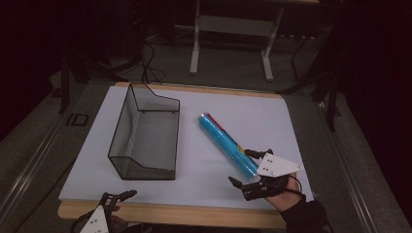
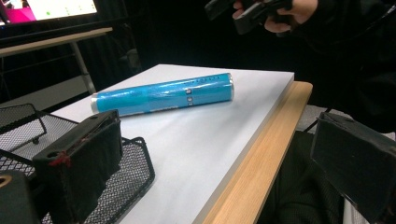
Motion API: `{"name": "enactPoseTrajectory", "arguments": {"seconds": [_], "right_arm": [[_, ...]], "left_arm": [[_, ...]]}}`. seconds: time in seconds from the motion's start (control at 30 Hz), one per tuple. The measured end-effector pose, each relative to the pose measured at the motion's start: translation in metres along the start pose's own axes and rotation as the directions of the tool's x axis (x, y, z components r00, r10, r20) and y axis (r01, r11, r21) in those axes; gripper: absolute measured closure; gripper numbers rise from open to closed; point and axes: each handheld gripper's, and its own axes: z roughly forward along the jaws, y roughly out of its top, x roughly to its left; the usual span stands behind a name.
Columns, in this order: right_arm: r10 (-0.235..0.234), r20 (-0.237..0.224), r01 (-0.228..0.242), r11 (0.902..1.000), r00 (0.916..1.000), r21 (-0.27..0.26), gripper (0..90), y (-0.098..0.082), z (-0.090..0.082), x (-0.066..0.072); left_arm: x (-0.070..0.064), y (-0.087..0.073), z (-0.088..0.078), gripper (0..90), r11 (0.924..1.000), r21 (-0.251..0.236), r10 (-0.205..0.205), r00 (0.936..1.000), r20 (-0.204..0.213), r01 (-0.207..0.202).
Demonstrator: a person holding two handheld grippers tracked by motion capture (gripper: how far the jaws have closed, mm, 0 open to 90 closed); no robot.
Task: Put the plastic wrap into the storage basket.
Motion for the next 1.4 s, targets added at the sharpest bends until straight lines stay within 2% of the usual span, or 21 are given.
{"name": "enactPoseTrajectory", "arguments": {"seconds": [0.2,0.43,0.73,0.9,1.2,1.4], "right_arm": [[0.009,0.004,-0.009,0.9997,1.0000,0.023,9.7,0.004,0.011,-0.011],[0.022,0.040,-0.024,0.9988,0.9989,0.044,10.3,0.008,0.030,-0.032],[0.062,0.062,-0.068,0.9928,0.9961,0.098,10.3,0.005,0.056,-0.052],[0.081,0.082,-0.092,0.9854,0.9934,0.143,13.1,0.000,0.072,-0.061],[0.127,0.068,-0.138,0.9674,0.9896,0.212,13.1,-0.010,0.097,-0.076],[0.151,0.059,-0.161,0.9518,0.9868,0.261,13.2,-0.016,0.114,-0.086]], "left_arm": [[0.000,0.000,0.000,2.7,1.0000,0.000,0.001,1.0000,0.001,-0.001],[0.000,0.000,0.000,2.7,1.0000,0.007,0.004,1.0000,0.003,-0.004],[0.000,-0.001,0.000,2.7,1.0000,0.008,0.003,1.0000,0.008,-0.003],[0.000,-0.001,0.000,2.7,1.0000,0.009,0.003,0.9999,0.011,-0.003],[0.000,-0.001,0.001,2.7,0.9999,0.013,0.003,0.9999,0.017,-0.003],[0.000,-0.001,0.001,2.7,0.9999,0.015,0.002,0.9998,0.020,-0.002]]}}
